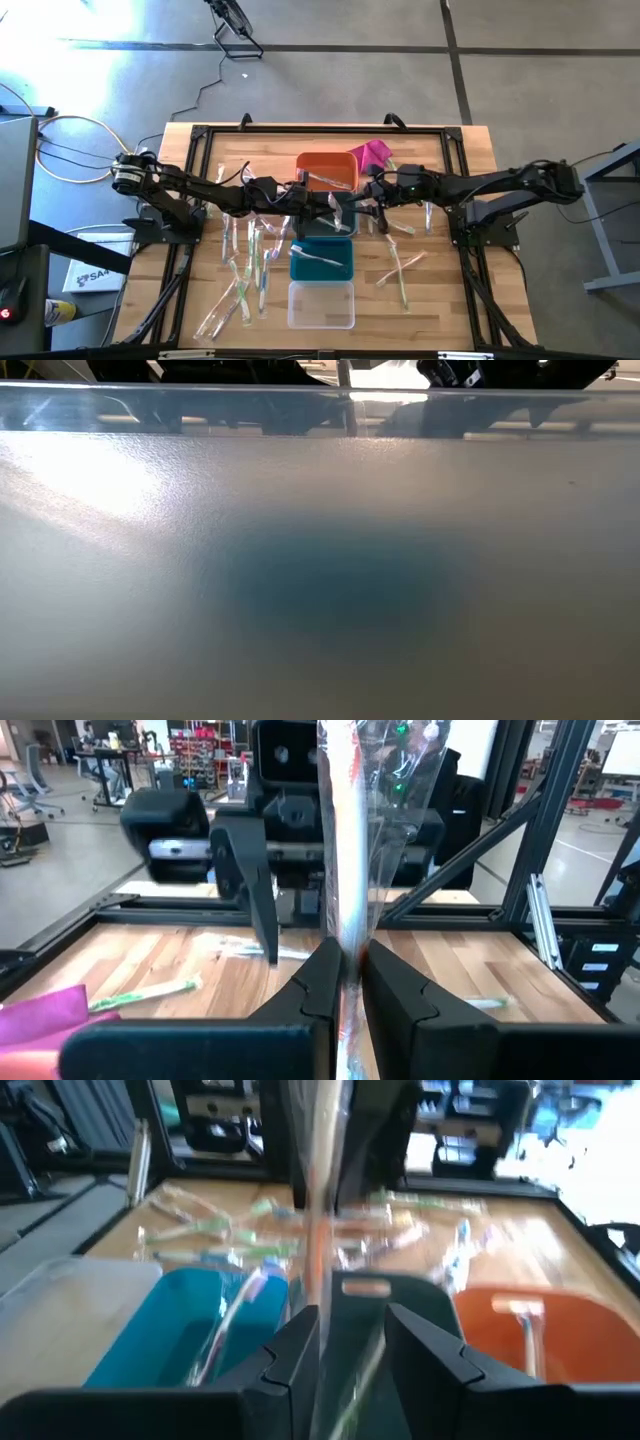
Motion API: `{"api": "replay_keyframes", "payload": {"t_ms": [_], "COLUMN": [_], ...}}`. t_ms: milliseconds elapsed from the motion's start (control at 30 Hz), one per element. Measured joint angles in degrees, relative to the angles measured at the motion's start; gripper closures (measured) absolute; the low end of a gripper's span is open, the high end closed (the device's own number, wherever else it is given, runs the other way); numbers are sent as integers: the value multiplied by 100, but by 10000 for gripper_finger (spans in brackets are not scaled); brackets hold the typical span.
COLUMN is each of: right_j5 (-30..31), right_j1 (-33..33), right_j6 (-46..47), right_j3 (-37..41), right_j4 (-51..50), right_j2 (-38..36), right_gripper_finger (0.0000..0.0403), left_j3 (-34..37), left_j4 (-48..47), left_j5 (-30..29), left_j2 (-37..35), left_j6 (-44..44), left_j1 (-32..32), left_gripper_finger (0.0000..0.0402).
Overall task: Pick & Place Toothbrushes
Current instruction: Put the orange toothbrush into the transparent bin
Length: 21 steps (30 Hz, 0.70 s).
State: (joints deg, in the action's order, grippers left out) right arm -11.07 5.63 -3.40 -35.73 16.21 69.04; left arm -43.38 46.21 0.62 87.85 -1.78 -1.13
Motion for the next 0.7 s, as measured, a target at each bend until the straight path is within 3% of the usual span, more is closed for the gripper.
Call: {"api": "replay_keyframes", "payload": {"t_ms": [200,300,467,600,700], "right_j5": [186,460,925,958,950], "right_j1": [-2,-2,-2,-2,-2], "right_j6": [338,359,358,360,361], "right_j3": [0,2,0,0,0], "right_j4": [-1223,-1434,-1428,-1431,-1432], "right_j2": [-630,-656,-632,-628,-628], "right_gripper_finger": [311,320,339,352,358], "left_j3": [0,-47,-781,-1781,-2344], "left_j4": [-18,-312,-2333,-4360,-5247], "left_j5": [5,309,236,-70,-189], "left_j2": [-4,-150,-432,-428,-417], "left_j6": [-122,-267,-436,-378,-484], "left_j1": [0,0,-180,-553,-870], "left_gripper_finger": [376,376,376,376,376]}}
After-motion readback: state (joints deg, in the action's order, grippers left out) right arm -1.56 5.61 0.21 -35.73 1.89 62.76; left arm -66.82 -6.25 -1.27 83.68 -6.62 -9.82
